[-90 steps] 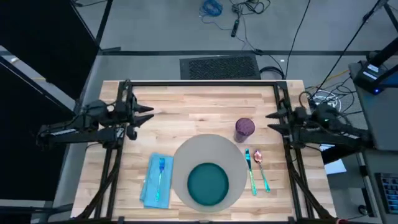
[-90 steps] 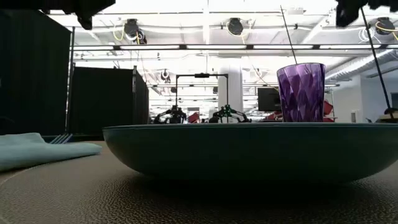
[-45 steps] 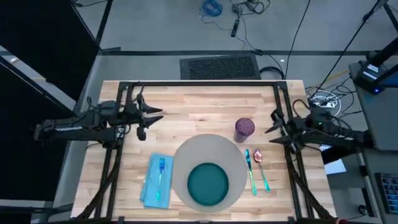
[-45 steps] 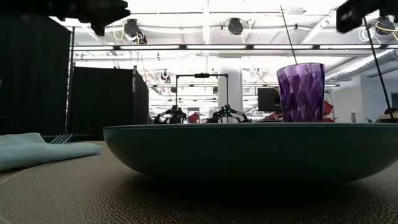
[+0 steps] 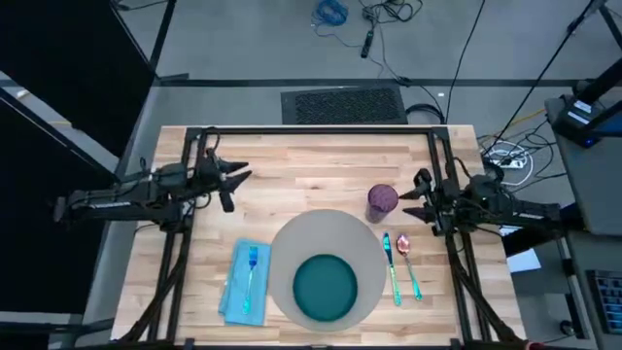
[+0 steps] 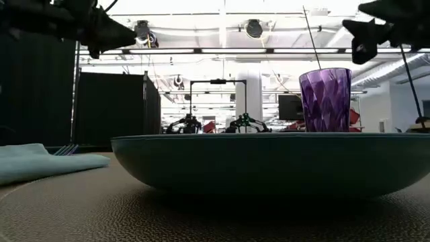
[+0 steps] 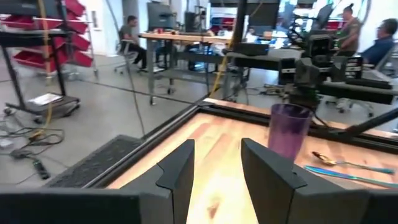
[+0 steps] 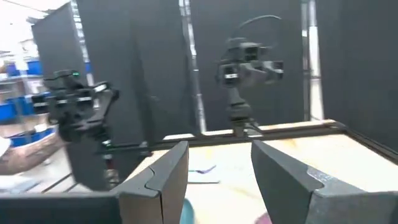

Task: Set table place
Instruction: Put the purple cup on the top of the gray mat

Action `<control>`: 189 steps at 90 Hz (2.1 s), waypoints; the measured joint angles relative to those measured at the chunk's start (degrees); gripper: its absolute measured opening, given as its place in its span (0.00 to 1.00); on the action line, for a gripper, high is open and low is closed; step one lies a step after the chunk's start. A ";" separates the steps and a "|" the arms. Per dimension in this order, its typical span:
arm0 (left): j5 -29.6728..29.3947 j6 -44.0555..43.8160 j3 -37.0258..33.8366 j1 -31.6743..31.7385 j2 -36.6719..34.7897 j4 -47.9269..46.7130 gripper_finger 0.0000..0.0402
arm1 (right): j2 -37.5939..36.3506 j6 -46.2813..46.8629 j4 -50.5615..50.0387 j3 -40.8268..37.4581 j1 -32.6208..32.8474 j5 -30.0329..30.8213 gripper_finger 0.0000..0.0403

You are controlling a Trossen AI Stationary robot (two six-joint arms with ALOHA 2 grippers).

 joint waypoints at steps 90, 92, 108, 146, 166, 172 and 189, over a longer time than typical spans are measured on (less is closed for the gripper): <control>6.45 7.49 -9.14 -5.09 -12.37 7.44 0.29 | 2.20 -8.69 -5.68 0.00 20.98 27.00 0.40; 6.45 7.48 -9.14 -5.09 -12.37 7.46 0.29 | 2.20 -8.78 -5.77 0.00 20.98 27.01 0.40; 6.65 5.00 -9.14 -5.09 -11.77 4.60 0.29 | 2.20 -9.04 -6.58 0.00 20.44 27.47 0.40; 8.31 0.10 -17.74 -5.24 -13.21 16.32 0.29 | 2.20 -4.87 -3.20 -4.61 19.67 27.47 0.40; 6.46 -3.12 -18.97 -5.25 -13.87 10.12 0.29 | 2.21 -7.14 0.47 -6.25 18.83 27.44 0.40; 6.18 -3.08 -18.97 -5.25 -13.85 8.03 0.29 | 2.63 -7.97 0.47 -6.25 18.52 27.27 0.40; 5.88 -2.01 -18.97 -5.25 -13.63 4.31 0.29 | 5.56 -9.24 0.43 -6.25 18.49 27.01 0.40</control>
